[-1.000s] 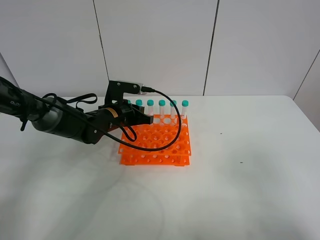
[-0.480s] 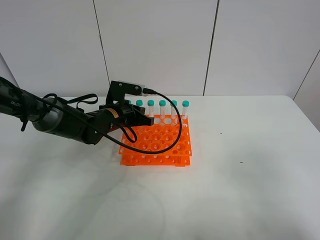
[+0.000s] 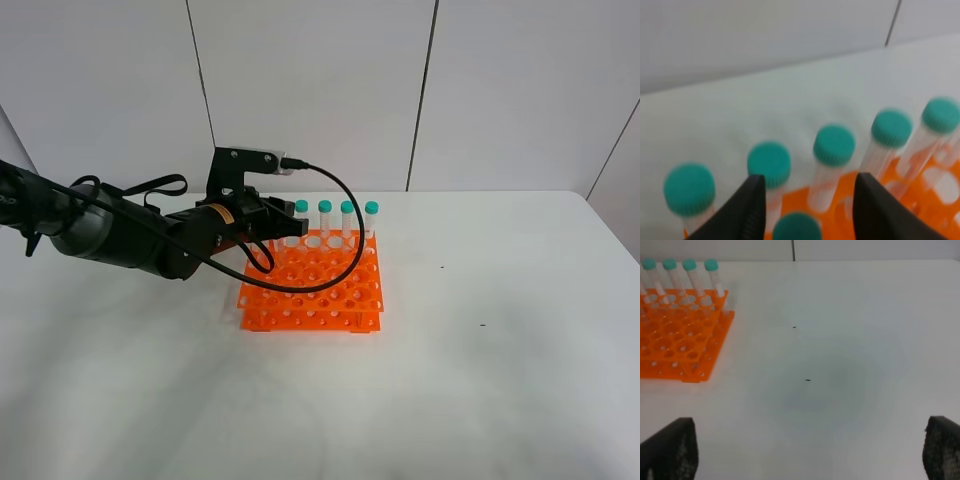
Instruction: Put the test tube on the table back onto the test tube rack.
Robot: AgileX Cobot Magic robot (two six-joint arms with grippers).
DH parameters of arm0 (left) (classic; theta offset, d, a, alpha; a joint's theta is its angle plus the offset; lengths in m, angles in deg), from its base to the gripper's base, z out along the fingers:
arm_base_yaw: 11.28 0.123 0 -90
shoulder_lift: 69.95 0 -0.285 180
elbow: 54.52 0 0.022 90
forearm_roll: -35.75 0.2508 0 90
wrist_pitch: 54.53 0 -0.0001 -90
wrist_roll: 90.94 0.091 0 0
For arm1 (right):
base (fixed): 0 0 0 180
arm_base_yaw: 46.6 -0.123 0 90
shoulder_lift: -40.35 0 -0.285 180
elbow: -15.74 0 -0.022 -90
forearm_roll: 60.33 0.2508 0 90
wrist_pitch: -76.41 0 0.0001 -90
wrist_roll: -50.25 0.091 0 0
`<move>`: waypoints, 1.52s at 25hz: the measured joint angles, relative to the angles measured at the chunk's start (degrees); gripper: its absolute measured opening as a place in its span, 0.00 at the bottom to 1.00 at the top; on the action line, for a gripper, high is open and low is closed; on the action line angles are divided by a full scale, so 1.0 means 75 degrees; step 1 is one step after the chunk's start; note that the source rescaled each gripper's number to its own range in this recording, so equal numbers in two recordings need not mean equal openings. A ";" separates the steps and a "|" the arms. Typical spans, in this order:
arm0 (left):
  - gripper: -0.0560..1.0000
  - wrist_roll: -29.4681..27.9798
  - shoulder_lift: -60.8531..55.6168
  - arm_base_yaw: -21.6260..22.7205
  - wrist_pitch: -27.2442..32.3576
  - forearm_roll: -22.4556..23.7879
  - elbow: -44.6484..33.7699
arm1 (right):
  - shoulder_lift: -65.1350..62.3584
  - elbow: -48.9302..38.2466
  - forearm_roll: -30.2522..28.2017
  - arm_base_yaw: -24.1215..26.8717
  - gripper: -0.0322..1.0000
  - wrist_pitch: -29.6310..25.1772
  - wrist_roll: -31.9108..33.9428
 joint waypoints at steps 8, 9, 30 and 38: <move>0.45 -0.0063 -0.1503 -0.0263 0.1256 0.0000 -0.0006 | 0.0000 0.0000 0.0000 0.0000 0.98 0.0000 0.0000; 0.49 -0.0053 -0.1808 -0.0313 0.1480 0.0000 -0.0006 | 0.0000 0.0000 0.0000 0.0000 0.98 0.0000 0.0000; 0.91 0.0777 -0.1096 0.0895 1.1603 -0.0015 0.4262 | 0.0000 0.0000 0.0003 0.0000 0.98 0.0000 0.0000; 0.91 0.0792 -0.0481 0.2376 1.3053 0.0018 0.4876 | 0.0000 0.0000 0.0011 0.0000 0.98 0.0000 0.0000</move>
